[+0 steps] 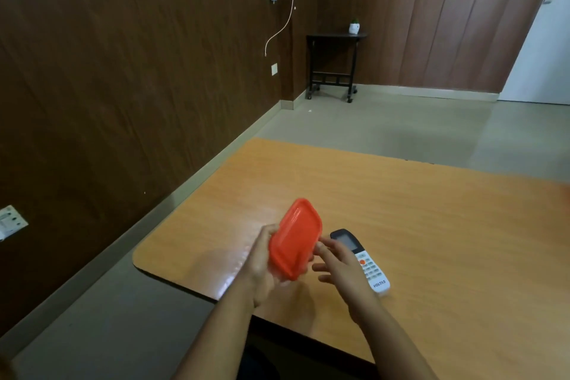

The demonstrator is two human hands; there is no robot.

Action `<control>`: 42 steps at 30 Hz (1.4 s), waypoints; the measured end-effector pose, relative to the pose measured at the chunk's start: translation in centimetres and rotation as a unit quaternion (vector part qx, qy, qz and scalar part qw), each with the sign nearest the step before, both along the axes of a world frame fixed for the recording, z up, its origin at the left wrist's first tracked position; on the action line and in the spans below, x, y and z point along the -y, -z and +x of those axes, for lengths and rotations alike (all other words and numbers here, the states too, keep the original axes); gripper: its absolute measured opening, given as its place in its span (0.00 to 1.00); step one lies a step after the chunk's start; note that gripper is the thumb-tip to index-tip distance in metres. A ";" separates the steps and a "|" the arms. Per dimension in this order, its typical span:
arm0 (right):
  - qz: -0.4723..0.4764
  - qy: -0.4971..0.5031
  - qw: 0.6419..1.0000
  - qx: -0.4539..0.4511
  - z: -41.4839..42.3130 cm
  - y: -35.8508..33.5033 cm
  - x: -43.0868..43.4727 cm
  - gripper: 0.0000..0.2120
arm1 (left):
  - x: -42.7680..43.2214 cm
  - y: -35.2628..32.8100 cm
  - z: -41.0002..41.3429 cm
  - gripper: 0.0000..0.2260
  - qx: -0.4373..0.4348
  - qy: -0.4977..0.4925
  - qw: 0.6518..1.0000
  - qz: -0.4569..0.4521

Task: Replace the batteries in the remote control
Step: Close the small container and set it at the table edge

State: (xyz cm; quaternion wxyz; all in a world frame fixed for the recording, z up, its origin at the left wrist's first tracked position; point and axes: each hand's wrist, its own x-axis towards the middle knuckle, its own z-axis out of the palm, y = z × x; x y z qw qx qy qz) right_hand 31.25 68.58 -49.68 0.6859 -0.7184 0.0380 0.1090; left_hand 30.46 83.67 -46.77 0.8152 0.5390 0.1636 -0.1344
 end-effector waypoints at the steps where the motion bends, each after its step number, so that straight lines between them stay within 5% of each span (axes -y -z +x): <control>1: 0.016 0.021 1.000 -0.011 0.0 0.1 0.0 0.14 | 0.8 0.2 -0.3 0.19 -0.003 0.005 0.999 0.052; 4: 0.065 0.081 0.994 -0.036 0.4 0.6 0.4 0.15 | 1.4 0.8 -0.5 0.13 0.044 -0.027 0.979 0.199; 8: 0.118 0.074 0.987 -0.082 0.7 0.6 0.7 0.12 | 0.8 1.4 -0.4 0.13 0.119 -0.050 0.962 0.243; 10: 0.137 0.077 0.983 -0.091 0.6 0.6 0.6 0.10 | 0.1 2.2 0.4 0.10 0.147 -0.109 0.927 0.329; 14: 0.165 0.099 0.977 -0.087 1.1 0.6 0.9 0.11 | -2.3 4.0 1.8 0.15 0.070 -0.167 0.863 0.471; 18: 0.118 0.086 0.987 -0.070 1.1 1.1 0.9 0.13 | -3.0 4.6 2.1 0.18 0.006 -0.079 0.909 0.408; 24: -0.019 0.048 0.997 -0.057 1.2 2.6 -0.1 0.17 | -1.8 4.3 0.8 0.14 0.038 -0.001 0.904 0.427; 30: -0.298 0.021 0.953 0.047 1.6 3.0 -0.5 0.11 | -1.2 4.1 0.2 0.10 0.060 -0.003 0.902 0.428; 42: -0.207 0.025 0.978 0.023 2.0 3.8 -1.5 0.09 | -1.6 4.2 0.5 0.13 0.042 -0.002 0.926 0.375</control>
